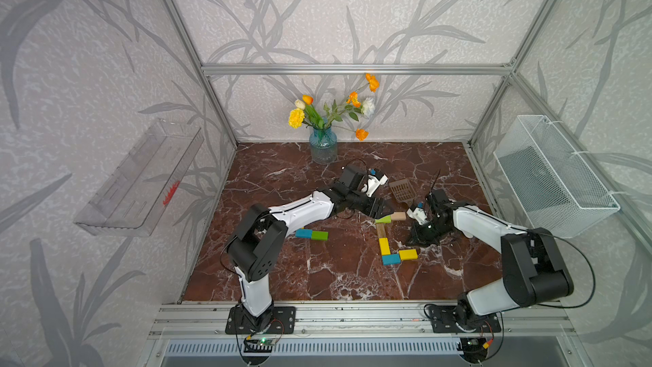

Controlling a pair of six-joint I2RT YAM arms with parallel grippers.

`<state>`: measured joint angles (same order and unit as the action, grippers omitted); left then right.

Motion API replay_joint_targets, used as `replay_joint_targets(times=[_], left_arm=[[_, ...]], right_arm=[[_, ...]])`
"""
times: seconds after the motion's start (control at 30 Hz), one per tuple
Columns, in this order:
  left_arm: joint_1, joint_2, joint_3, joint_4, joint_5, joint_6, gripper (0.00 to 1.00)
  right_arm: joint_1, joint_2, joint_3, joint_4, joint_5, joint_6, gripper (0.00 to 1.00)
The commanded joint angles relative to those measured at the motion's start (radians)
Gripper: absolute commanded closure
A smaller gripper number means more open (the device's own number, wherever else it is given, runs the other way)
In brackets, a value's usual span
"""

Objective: Assemble the letter c with building blocks
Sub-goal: Assemble the building block at the center of the board.

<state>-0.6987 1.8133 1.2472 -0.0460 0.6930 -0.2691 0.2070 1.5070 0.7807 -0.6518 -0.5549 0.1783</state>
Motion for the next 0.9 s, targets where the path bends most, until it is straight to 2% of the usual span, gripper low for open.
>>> replay_joint_targets(times=[0.0, 0.4, 0.87], left_arm=[[-0.005, -0.011, 0.014, -0.015, 0.004, 0.015, 0.32], [-0.007, -0.007, 0.017, -0.018, -0.002, 0.018, 0.32], [-0.010, -0.002, 0.021, -0.018, -0.002, 0.014, 0.32]], right_arm=[[0.002, 0.021, 0.028, -0.010, -0.008, -0.018, 1.00], [0.003, 0.080, 0.020, 0.029, -0.020, 0.027, 1.00], [0.005, 0.110, 0.009, -0.007, -0.011, 0.001, 1.00]])
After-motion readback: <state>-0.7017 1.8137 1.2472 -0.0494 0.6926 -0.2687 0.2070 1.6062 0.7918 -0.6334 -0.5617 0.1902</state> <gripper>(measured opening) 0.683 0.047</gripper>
